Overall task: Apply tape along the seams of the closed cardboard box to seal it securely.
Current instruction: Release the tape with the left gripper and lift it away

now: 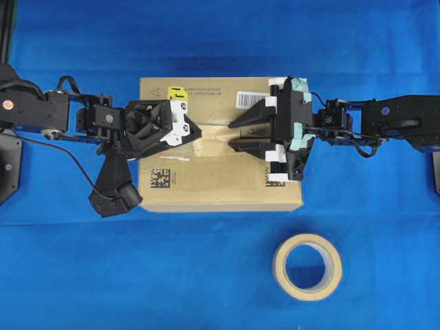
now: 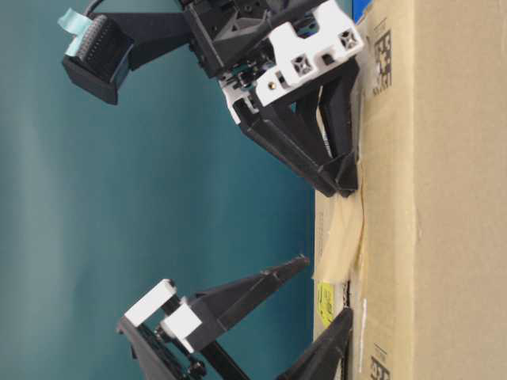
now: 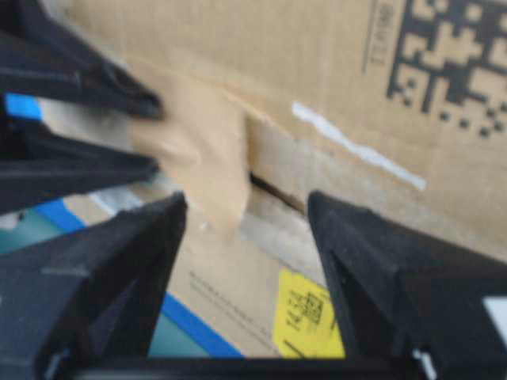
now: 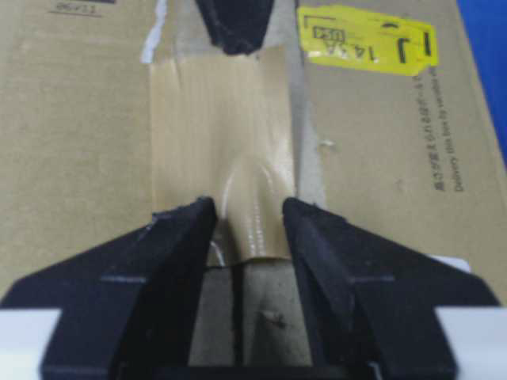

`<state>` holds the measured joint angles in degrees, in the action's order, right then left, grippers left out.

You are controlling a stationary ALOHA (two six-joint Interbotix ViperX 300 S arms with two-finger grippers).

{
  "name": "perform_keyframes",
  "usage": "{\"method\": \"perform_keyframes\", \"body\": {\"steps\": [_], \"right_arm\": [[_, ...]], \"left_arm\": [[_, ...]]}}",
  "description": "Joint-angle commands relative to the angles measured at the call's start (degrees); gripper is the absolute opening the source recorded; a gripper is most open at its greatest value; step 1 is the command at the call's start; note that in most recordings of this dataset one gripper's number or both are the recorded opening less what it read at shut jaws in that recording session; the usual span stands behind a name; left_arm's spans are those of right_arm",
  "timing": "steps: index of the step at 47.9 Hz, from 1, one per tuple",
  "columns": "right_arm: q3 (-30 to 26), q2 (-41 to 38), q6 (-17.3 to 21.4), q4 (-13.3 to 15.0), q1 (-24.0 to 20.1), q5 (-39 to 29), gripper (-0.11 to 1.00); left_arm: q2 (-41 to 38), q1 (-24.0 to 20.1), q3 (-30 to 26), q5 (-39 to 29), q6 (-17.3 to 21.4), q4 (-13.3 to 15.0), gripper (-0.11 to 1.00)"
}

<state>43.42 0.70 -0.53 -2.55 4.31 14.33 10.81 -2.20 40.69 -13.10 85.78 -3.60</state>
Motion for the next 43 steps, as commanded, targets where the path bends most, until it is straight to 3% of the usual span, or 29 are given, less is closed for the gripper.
{"method": "perform_keyframes", "body": {"steps": [1,15,22,27,43], "right_arm": [[-0.4,0.4,-0.1,-0.1,0.1,-0.2,0.48],[-0.4,0.4,-0.1,-0.2,0.1,-1.4,0.48],[-0.5,0.8,-0.1,-0.2,0.0,-1.4,0.48],[-0.3,1.9,-0.2,0.0,-0.1,-1.4,0.48],[-0.2,11.1,-1.0,0.6,-0.4,-3.0,0.48]], "left_arm": [[1.2,-0.1,-0.8,0.0,-0.2,0.1,0.62],[2.9,-0.1,0.2,0.4,-0.2,0.1,0.62],[5.9,1.0,0.8,2.9,-1.9,0.4,0.62],[7.7,1.8,2.0,6.9,-6.1,1.2,0.61],[10.1,2.4,4.7,16.4,-25.0,1.6,0.61]]}}
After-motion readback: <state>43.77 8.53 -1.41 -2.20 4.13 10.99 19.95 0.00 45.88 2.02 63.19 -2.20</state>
